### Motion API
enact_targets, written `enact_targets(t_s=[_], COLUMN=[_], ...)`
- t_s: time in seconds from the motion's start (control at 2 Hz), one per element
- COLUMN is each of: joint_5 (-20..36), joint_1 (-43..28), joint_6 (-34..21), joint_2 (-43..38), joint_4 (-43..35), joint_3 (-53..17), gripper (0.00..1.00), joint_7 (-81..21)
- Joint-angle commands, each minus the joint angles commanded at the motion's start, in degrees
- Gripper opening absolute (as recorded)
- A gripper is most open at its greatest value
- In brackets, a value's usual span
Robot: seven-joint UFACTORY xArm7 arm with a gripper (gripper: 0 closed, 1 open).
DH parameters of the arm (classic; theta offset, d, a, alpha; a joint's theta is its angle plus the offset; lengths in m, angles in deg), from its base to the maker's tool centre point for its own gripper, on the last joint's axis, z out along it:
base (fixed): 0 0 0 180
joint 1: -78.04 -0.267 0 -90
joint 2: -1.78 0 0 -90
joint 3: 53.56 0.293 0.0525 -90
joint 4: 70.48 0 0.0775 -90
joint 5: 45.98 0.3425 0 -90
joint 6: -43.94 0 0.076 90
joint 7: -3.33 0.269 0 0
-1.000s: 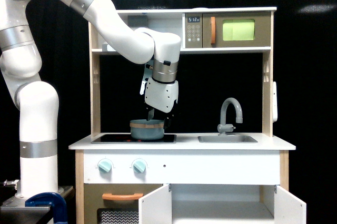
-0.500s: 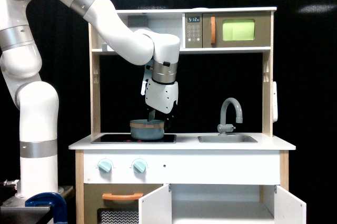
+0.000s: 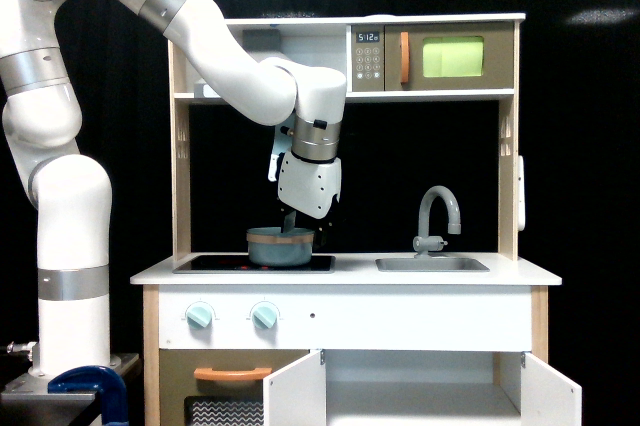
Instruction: Put the bowl inside the kitchen cabinet
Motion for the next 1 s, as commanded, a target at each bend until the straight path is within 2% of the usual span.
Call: enact_targets(t_s=[0.5,1.0], joint_5=[-1.0,-1.0], joint_1=[0.0,0.3], joint_6=[0.4,0.3], joint_2=[0.2,0.3], joint_4=[-0.2,-0.2], joint_3=[1.9,2.0], gripper=[1.00,0.00], joint_7=[2.8,2.7])
